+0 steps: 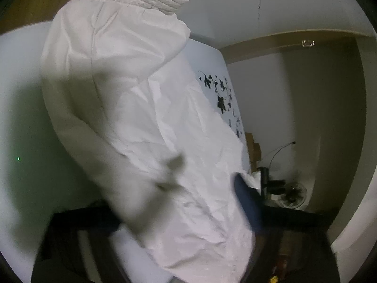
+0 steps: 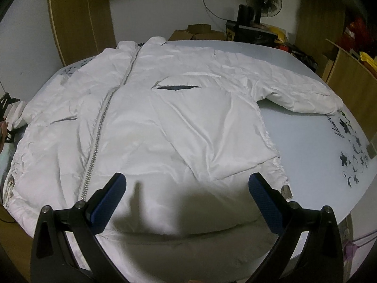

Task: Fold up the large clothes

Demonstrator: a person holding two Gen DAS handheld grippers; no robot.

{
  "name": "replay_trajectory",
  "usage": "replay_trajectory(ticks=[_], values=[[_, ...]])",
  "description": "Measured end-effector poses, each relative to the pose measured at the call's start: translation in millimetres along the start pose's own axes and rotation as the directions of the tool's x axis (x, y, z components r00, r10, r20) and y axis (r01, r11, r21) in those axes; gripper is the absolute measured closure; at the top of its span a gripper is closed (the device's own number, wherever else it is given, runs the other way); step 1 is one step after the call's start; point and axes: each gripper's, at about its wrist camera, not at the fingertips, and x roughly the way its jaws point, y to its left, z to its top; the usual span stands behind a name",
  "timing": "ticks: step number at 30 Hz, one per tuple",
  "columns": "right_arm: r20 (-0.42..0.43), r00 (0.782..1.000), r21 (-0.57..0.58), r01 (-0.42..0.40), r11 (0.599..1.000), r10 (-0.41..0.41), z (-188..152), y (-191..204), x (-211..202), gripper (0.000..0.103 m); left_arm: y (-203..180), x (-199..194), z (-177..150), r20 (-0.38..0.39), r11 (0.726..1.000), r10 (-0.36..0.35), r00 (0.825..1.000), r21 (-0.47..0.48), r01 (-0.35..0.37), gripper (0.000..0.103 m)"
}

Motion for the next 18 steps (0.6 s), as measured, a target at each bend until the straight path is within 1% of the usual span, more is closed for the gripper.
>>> replay_trajectory(ticks=[1,2,3,6,9,12,16,17,18], values=[[-0.003,1.0,-0.001,-0.001,1.0,0.001,0,0,1,0.0,6,1,3,0.005,1.0,-0.001,1.0,-0.013,0.001,0.062],[-0.005,1.0,-0.002,-0.001,1.0,0.001,-1,0,2,0.0,15,0,6,0.008,0.999,-0.007,1.0,-0.04,0.008,0.07],[-0.006,1.0,-0.004,0.001,1.0,-0.001,-1,0,2,0.0,22,1,10,0.007,0.998,-0.014,1.0,-0.068,0.015,0.082],[0.0,1.0,-0.001,0.004,1.0,-0.004,-1,0,2,0.0,30,3,19,-0.001,0.993,-0.048,0.999,-0.104,0.047,0.083],[-0.001,1.0,-0.001,0.005,1.0,-0.005,-2,1,3,0.0,28,4,26,0.002,0.995,-0.033,0.999,-0.099,0.033,0.082],[-0.003,1.0,-0.008,0.003,1.0,-0.003,-3,2,3,0.0,31,5,33,-0.005,0.992,-0.041,0.999,-0.121,0.04,0.082],[0.0,1.0,-0.012,0.003,1.0,-0.003,-3,1,0,0.0,27,6,41,-0.006,0.997,-0.019,1.0,-0.079,0.019,0.084],[0.0,1.0,-0.009,0.003,1.0,-0.003,-3,1,0,0.0,25,3,39,0.005,0.998,-0.005,1.0,-0.07,0.005,0.084],[-0.001,1.0,-0.009,0.003,1.0,-0.003,-3,1,0,0.0,21,0,37,0.025,0.998,0.012,1.0,-0.057,-0.01,0.087]])
